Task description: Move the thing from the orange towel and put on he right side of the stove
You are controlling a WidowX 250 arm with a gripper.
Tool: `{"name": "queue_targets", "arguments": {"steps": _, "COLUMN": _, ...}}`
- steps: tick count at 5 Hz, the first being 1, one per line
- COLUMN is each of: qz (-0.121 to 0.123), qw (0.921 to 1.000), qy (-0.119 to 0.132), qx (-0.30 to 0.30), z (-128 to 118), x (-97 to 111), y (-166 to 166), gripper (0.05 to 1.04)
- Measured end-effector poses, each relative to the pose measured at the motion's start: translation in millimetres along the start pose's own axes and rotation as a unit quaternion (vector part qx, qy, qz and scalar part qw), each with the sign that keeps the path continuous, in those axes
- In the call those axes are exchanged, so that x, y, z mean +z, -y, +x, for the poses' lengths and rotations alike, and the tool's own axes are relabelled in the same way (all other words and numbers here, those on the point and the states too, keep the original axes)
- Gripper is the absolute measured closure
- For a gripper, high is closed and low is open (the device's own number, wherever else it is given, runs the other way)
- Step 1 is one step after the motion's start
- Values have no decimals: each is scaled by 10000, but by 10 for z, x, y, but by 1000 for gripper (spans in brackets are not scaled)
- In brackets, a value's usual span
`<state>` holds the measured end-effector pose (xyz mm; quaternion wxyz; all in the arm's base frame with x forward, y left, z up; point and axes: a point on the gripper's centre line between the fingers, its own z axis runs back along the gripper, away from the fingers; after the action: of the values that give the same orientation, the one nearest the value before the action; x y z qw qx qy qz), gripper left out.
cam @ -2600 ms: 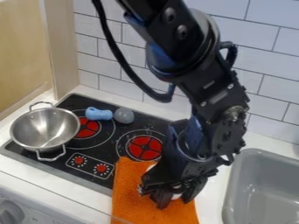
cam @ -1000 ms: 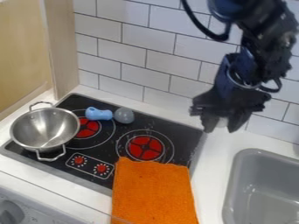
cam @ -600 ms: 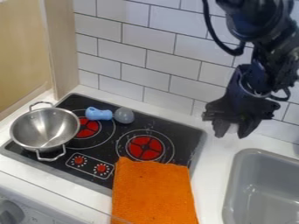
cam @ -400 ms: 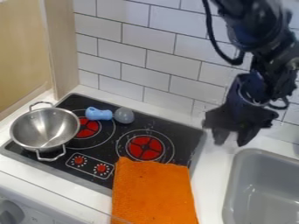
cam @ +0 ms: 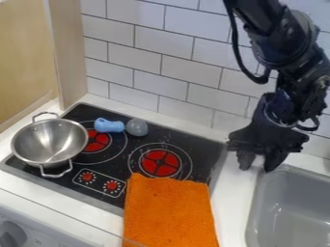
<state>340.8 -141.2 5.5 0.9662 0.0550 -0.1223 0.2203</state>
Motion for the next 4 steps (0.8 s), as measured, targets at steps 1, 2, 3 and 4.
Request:
{"name": "queue_targets", "arguments": {"steps": 1, "qz": 0, "qw": 10000, "qy": -11, "qx": 2, "z": 5, "x": -3, "y": -6, "gripper": 189}}
{"name": "queue_targets", "arguments": {"steps": 2, "qz": -12, "qw": 10000, "qy": -37, "qx": -2, "z": -3, "x": -3, "y": -3, "gripper": 49}}
{"name": "queue_targets", "arguments": {"steps": 3, "qz": 5, "qw": 10000, "qy": -19, "qx": 46, "z": 2, "x": -3, "y": -8, "gripper": 78}}
{"name": "queue_targets", "arguments": {"steps": 4, "qz": -108, "qw": 9998, "qy": 104, "qx": 123, "z": 51, "x": 128, "y": -14, "gripper": 85}}
